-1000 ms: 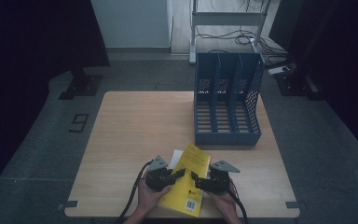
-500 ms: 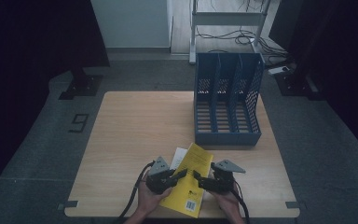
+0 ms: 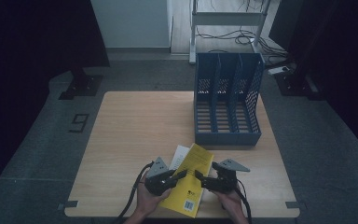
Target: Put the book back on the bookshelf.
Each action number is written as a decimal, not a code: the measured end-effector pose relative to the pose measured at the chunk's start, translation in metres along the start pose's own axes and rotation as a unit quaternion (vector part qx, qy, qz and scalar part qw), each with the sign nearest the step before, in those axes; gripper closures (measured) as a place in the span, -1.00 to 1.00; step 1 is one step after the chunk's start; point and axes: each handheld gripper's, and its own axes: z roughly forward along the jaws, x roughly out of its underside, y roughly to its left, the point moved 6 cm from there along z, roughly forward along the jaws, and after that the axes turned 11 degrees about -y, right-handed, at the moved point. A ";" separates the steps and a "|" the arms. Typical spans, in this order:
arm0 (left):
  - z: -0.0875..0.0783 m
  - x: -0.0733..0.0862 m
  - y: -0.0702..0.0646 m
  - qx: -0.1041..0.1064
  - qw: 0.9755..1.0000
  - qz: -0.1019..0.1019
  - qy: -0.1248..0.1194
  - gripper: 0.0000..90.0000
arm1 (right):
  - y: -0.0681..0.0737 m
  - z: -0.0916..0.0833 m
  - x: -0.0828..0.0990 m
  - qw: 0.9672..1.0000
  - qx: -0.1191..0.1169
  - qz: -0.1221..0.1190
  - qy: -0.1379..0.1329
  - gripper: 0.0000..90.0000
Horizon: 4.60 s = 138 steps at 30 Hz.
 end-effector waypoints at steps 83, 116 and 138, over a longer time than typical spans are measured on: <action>-0.031 -0.012 0.027 0.029 0.999 -0.030 -0.031 0.63 | 0.076 -0.050 -0.057 0.974 -0.086 -0.169 -0.126 0.54; -0.026 -0.004 0.023 0.038 0.999 -0.009 -0.012 0.59 | 0.066 -0.018 -0.057 0.969 -0.164 -0.172 -0.072 0.59; -0.025 -0.001 0.039 -0.008 0.999 -0.041 -0.029 0.10 | 0.070 -0.025 -0.061 0.978 -0.123 -0.142 -0.094 0.61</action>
